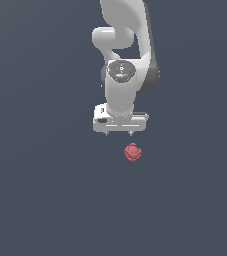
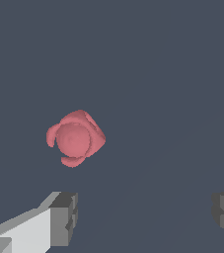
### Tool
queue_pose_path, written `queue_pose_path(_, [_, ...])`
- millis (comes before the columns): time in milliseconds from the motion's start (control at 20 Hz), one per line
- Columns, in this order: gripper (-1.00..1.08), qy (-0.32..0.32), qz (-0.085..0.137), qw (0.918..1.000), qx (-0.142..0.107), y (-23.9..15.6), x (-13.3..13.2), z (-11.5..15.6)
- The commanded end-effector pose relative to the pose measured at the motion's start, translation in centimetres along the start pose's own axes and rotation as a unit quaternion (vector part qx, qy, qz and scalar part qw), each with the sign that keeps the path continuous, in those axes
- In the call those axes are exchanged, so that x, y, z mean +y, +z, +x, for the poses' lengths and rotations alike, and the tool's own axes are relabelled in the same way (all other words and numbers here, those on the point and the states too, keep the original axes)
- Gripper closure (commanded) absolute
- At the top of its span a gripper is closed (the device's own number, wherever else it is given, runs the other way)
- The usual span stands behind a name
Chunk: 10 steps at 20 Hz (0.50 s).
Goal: Pick up the object and move it to a goal position.
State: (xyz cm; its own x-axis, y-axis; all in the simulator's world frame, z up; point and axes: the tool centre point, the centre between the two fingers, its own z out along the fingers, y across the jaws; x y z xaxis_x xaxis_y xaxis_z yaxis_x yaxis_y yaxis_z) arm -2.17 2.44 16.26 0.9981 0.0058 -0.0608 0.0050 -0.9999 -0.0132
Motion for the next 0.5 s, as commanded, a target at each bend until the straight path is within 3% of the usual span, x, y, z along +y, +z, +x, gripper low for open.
queue_pose_path(0, [-0.92,0.000,0.000,1.0000,0.000,0.00,0.00,0.00])
queue_pose_path(450, [-0.92,-0.018,0.006,0.9998,-0.002,0.70,-0.34,0.17])
